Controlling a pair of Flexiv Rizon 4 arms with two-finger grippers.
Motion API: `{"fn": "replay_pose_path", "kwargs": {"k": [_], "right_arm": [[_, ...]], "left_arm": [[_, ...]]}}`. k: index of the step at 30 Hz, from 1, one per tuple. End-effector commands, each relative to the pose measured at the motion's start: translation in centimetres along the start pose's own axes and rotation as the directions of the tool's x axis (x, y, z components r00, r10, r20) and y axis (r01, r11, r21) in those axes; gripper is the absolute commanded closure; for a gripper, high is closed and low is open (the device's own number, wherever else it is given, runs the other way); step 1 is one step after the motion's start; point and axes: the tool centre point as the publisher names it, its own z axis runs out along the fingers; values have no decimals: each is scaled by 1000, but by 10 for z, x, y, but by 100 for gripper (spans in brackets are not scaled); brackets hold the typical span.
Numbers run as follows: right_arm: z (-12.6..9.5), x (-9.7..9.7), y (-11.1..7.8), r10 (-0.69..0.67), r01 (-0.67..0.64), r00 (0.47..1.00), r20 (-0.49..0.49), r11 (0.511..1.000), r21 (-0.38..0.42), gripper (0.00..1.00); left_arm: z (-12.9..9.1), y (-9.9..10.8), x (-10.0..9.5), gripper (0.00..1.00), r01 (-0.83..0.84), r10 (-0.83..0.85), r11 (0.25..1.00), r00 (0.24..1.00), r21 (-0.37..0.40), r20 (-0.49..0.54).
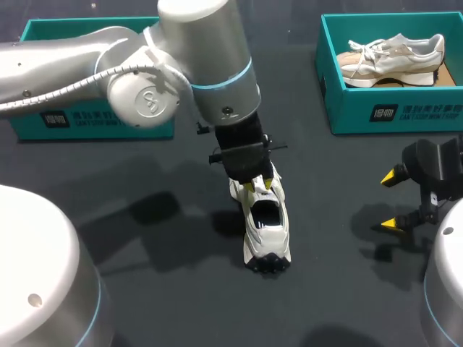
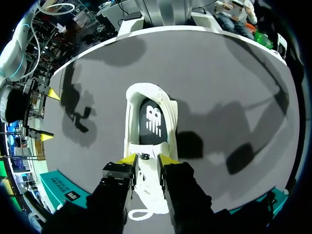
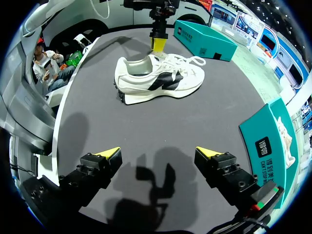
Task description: Take the shoe out of the shoebox, open the shoe tongue, remove and reinsert the insole, then place the shoe into the shoebox
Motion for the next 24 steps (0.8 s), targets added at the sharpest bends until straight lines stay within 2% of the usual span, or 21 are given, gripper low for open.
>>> {"fn": "replay_pose_path", "kwargs": {"k": [1, 5, 10, 16, 22, 24], "right_arm": [[-1, 2, 0, 0, 0, 1000, 3, 1000, 2, 0], [-1, 2, 0, 0, 0, 1000, 3, 1000, 2, 0], [-1, 2, 0, 0, 0, 1000, 3, 1000, 2, 0], [-1, 2, 0, 0, 0, 1000, 3, 1000, 2, 0], [-1, 2, 0, 0, 0, 1000, 3, 1000, 2, 0], [-1, 2, 0, 0, 0, 1000, 3, 1000, 2, 0]], "left_arm": [[29, 1, -9, 76, 8, -7, 1000, 1000, 14, -25], [45, -7, -4, 75, 16, -14, 999, 999, 37, -46], [44, -19, 4, 75, 13, -11, 999, 999, 46, -47], [5, -23, 3, 73, 3, -4, 1000, 1000, -17, -10], [-30, -17, -12, 69, 78, -79, 993, 997, -91, -11], [-39, -17, -15, 69, 115, -117, 989, 993, -92, -16]]}}
